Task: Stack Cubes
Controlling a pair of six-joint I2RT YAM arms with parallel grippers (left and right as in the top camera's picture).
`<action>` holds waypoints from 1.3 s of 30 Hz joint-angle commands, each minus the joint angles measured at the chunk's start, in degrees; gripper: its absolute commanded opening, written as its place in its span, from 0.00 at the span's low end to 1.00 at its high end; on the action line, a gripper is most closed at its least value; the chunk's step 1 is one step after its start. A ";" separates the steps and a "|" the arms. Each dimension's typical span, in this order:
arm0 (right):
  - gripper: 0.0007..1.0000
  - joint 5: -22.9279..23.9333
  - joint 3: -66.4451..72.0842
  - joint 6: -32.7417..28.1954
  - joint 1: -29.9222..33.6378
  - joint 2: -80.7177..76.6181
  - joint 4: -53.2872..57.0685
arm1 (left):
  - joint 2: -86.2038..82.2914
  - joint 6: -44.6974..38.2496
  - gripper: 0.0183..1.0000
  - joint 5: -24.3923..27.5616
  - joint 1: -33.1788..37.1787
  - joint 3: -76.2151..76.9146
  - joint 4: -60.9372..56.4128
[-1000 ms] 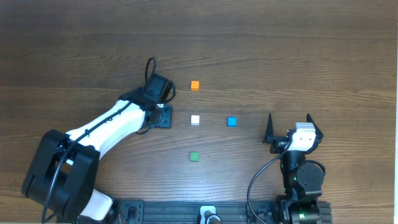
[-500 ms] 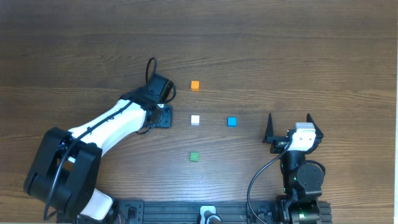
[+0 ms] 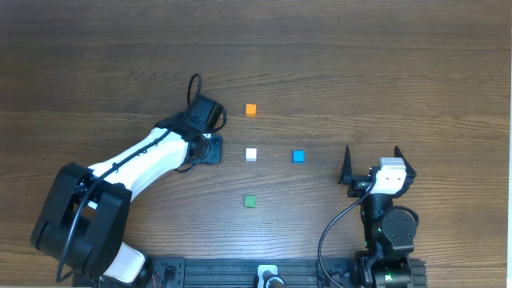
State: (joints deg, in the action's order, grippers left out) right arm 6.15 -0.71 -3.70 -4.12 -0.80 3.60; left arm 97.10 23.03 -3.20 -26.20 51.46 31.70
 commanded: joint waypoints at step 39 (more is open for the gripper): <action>0.99 -0.31 0.42 -0.22 -0.26 0.50 0.04 | 7.96 24.37 0.02 0.98 -15.61 24.04 18.27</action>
State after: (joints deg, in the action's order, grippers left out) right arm 6.15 -0.71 -3.66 -4.12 -0.80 3.60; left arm 103.48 46.44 -2.79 -41.69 74.50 50.04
